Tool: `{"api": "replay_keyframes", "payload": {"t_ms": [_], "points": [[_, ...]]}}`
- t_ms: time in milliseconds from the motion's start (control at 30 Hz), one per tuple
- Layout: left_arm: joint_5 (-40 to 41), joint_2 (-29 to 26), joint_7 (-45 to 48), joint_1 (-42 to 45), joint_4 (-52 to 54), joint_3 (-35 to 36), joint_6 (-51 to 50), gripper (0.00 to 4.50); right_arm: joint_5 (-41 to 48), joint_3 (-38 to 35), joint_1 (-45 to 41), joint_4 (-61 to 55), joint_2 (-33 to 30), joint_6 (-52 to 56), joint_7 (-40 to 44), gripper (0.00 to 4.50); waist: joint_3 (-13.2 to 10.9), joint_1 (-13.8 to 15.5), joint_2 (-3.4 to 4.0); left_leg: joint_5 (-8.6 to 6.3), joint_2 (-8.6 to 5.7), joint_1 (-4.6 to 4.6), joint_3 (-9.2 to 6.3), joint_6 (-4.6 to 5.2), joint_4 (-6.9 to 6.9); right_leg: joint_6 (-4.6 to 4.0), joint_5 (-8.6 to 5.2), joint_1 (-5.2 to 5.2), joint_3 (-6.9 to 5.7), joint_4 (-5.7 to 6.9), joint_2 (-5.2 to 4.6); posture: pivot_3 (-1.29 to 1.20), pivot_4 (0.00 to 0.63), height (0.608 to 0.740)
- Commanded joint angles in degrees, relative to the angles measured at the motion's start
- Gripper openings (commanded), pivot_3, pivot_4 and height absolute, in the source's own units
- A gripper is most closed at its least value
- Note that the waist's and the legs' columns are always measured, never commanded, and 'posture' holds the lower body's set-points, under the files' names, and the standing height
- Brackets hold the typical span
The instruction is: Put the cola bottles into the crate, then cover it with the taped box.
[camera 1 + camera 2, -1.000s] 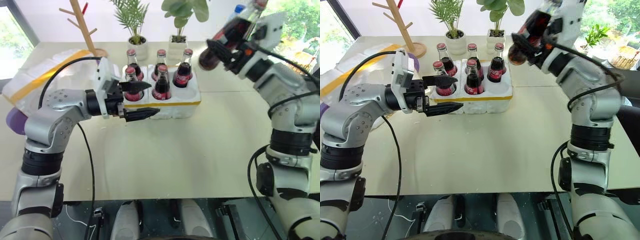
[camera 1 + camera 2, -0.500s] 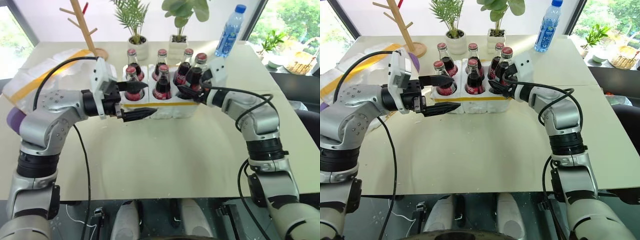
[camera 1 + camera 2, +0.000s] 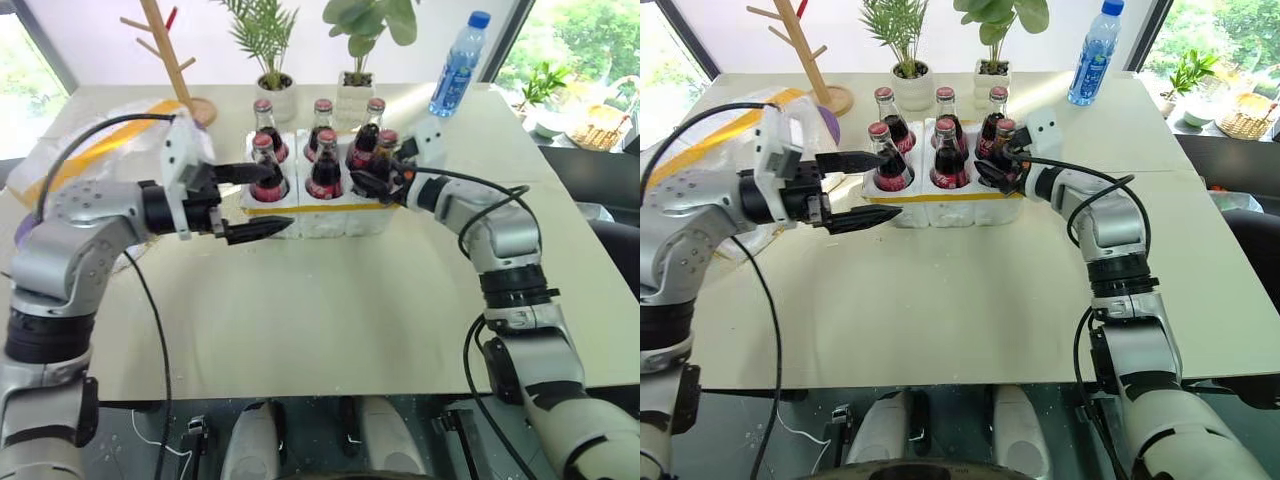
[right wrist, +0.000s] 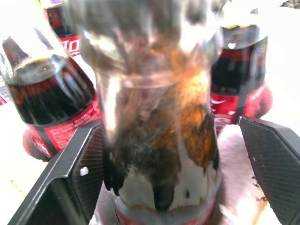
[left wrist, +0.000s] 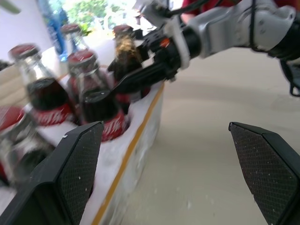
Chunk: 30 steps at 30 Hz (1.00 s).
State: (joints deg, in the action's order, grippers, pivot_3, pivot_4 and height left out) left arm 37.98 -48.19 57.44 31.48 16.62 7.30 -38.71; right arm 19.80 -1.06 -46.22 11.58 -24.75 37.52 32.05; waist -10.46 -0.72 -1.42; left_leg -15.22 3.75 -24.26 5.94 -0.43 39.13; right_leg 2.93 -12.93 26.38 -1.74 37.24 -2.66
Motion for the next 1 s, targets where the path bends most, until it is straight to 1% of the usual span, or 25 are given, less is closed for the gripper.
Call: {"api": "replay_keyframes", "payload": {"t_ms": [33,133,200,300,367,400,467,533,600,667,733,833,867,933,1000], "points": [[4.01,-7.14,1.15,-4.62,5.71,11.62,-3.98,4.50,6.24,-5.49,2.20,-12.32,-6.65,5.28,5.61,4.48,-0.01,0.05,0.01,0.00,0.00,-0.04,0.00,0.00,0.00,0.00,0.00,0.03,-0.01,-0.02,-0.01,0.00,0.150,0.740],[4.71,-14.14,3.86,-12.20,7.50,22.47,-7.73,4.50,12.76,-10.78,2.94,-19.60,-12.22,8.92,9.78,4.48,-0.03,-0.02,0.03,-0.03,0.00,-0.13,0.01,0.05,-0.01,0.01,-0.01,0.12,-0.01,-0.09,-0.05,0.00,0.150,0.740],[2.98,-17.35,5.93,-18.05,8.03,30.27,-9.34,4.50,17.34,-15.58,0.95,-20.08,-14.35,12.60,9.54,4.48,-0.03,-0.33,0.03,-0.04,0.01,-0.04,0.02,0.05,-0.02,0.00,-0.01,0.09,0.00,-0.10,-0.04,0.00,0.150,0.740],[1.72,-18.74,7.60,-25.77,9.24,41.93,-13.49,4.50,19.76,-18.97,-0.53,-18.66,-17.83,14.57,10.01,4.48,-0.04,-0.34,0.05,-0.04,0.04,0.20,0.07,0.04,-0.12,-0.11,-0.07,-0.04,-0.01,-0.11,0.00,0.00,0.150,0.740],[-0.11,-18.94,9.95,-31.07,9.48,48.02,-14.68,4.50,21.07,-19.84,-0.77,-18.04,-19.89,15.80,11.08,4.48,-0.03,-0.31,0.04,-0.04,0.05,0.27,0.09,0.02,-0.14,-0.22,-0.13,-0.09,-0.01,-0.11,0.01,0.00,0.150,0.740],[-1.35,-19.10,11.14,-33.58,9.10,50.27,-14.65,4.50,21.95,-20.15,-0.88,-17.67,-20.63,16.65,11.53,4.48,-0.03,-0.26,0.05,-0.04,0.05,0.30,0.10,0.02,-0.14,-0.24,-0.14,-0.11,0.00,-0.11,-0.01,0.00,0.150,0.740],[-7.02,-19.98,16.02,-40.64,5.17,54.65,-11.05,4.50,23.57,-19.93,-0.29,-17.76,-22.58,17.46,14.42,4.48,-0.04,-0.27,0.06,-0.04,0.05,0.30,0.11,0.02,-0.14,-0.26,-0.15,-0.10,0.00,-0.12,-0.03,0.00,0.150,0.740],[-13.27,-21.94,20.54,-46.62,-1.10,56.55,-5.25,4.50,25.26,-19.23,0.68,-19.13,-24.13,17.48,17.99,4.48,-0.06,-0.24,0.10,-0.04,0.05,0.28,0.13,0.02,-0.19,-0.28,-0.16,-0.02,0.02,-0.12,-0.06,0.00,0.150,0.740],[-16.97,-23.82,23.97,-49.51,-7.41,56.64,1.04,4.50,26.77,-18.66,1.40,-20.76,-24.97,17.48,20.27,4.48,-0.05,-0.15,0.10,-0.04,0.05,0.28,0.20,0.02,-0.26,-0.35,-0.20,0.01,-0.01,-0.13,-0.05,0.00,0.150,0.740],[-20.93,-28.36,25.21,-48.70,-19.37,50.87,10.18,4.50,28.97,-17.77,1.74,-22.97,-25.01,17.32,23.00,4.48,-0.04,-0.05,0.07,-0.04,0.06,0.28,0.20,0.02,-0.29,-0.52,-0.30,0.03,-0.03,-0.11,-0.05,0.00,0.150,0.740],[-21.27,-33.01,25.62,-42.92,-31.59,41.02,16.79,4.50,30.83,-17.22,1.31,-24.07,-24.45,17.41,24.33,4.48,-0.02,0.16,0.14,-0.04,0.09,0.29,0.19,0.01,-0.29,-0.59,-0.33,0.05,-0.05,-0.11,-0.07,0.00,0.150,0.740],[-22.23,-36.64,26.10,-30.85,-43.89,26.48,23.33,4.50,31.06,-16.40,0.12,-23.27,-24.21,17.07,23.93,4.48,-0.01,0.02,0.17,-0.05,0.09,0.27,0.22,0.01,-0.29,-0.58,-0.31,0.08,-0.04,-0.11,-0.21,0.00,0.150,0.740],[-22.98,-37.16,26.72,-27.03,-46.91,22.49,25.13,4.50,31.02,-16.18,-0.14,-23.01,-24.24,16.90,23.72,4.48,-0.01,-0.07,0.18,-0.05,0.07,0.27,0.24,0.01,-0.29,-0.57,-0.31,0.08,-0.03,-0.10,-0.28,0.00,0.150,0.740],[-27.09,-35.59,29.00,-13.11,-52.97,11.18,26.02,4.50,30.52,-16.01,-0.61,-22.50,-24.33,16.39,23.07,4.48,0.00,0.03,0.15,-0.07,0.05,0.10,0.42,0.04,-0.29,-0.55,-0.29,0.21,-0.01,-0.13,-0.29,0.00,0.150,0.740],[-31.63,-33.40,32.05,-1.12,-58.73,2.49,27.28,4.50,30.45,-16.25,-0.42,-22.82,-24.55,16.20,22.40,4.48,0.02,0.32,0.10,-0.07,0.00,-0.10,0.44,0.05,-0.22,-0.51,-0.27,0.31,-0.05,-0.11,-0.18,0.00,0.150,0.740]]}}
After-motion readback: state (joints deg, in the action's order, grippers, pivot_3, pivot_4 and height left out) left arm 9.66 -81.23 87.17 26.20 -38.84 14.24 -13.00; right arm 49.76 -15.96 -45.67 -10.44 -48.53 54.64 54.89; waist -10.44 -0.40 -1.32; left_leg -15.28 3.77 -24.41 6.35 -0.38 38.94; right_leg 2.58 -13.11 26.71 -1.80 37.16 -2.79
